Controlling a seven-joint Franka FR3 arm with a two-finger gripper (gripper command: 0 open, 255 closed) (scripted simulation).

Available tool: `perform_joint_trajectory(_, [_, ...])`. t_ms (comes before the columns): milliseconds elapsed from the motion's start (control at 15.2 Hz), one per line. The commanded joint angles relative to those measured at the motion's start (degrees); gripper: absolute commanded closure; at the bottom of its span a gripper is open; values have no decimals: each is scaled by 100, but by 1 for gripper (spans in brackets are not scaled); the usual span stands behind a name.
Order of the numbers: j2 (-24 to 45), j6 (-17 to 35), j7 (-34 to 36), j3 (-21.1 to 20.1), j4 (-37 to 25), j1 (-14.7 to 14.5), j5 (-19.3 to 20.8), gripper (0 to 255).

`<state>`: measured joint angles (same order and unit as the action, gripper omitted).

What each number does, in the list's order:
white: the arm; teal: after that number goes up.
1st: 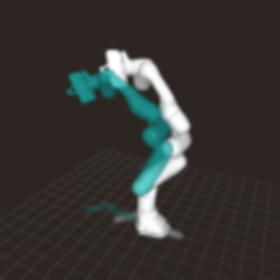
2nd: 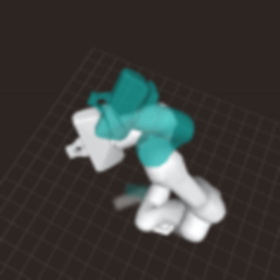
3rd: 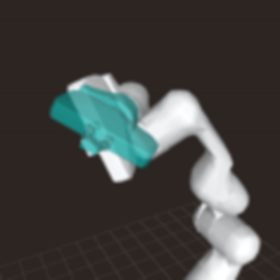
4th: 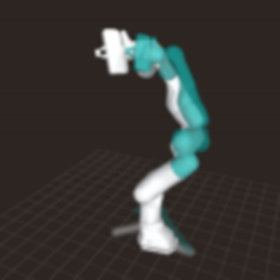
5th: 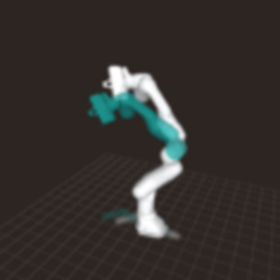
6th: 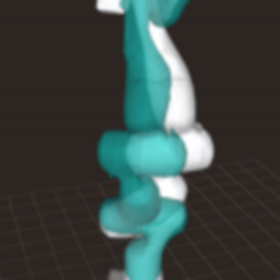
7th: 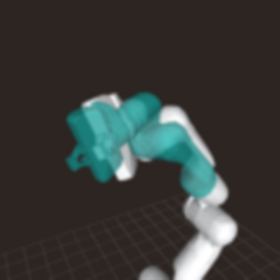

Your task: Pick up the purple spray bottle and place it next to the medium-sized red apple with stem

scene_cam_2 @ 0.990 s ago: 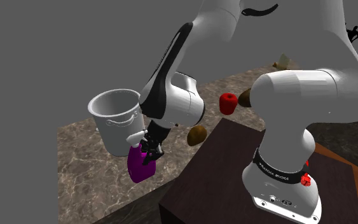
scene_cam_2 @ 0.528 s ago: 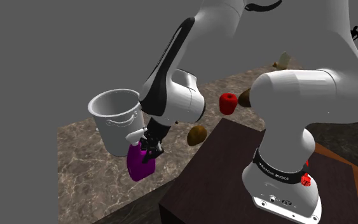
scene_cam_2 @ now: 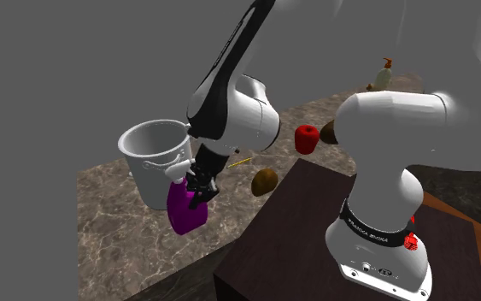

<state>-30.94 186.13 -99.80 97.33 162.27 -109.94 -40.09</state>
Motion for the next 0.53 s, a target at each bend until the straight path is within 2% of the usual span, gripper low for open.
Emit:
perform_joint_trajectory(0, [228, -236, 118, -466, 51, 393, -65, 255])
perform_joint_trajectory(198, [519, -599, 284, -1242, 101, 1107, -121, 255])
perform_joint_trajectory(462, [793, -1082, 586, -2478, 158, 2302, -62, 255])
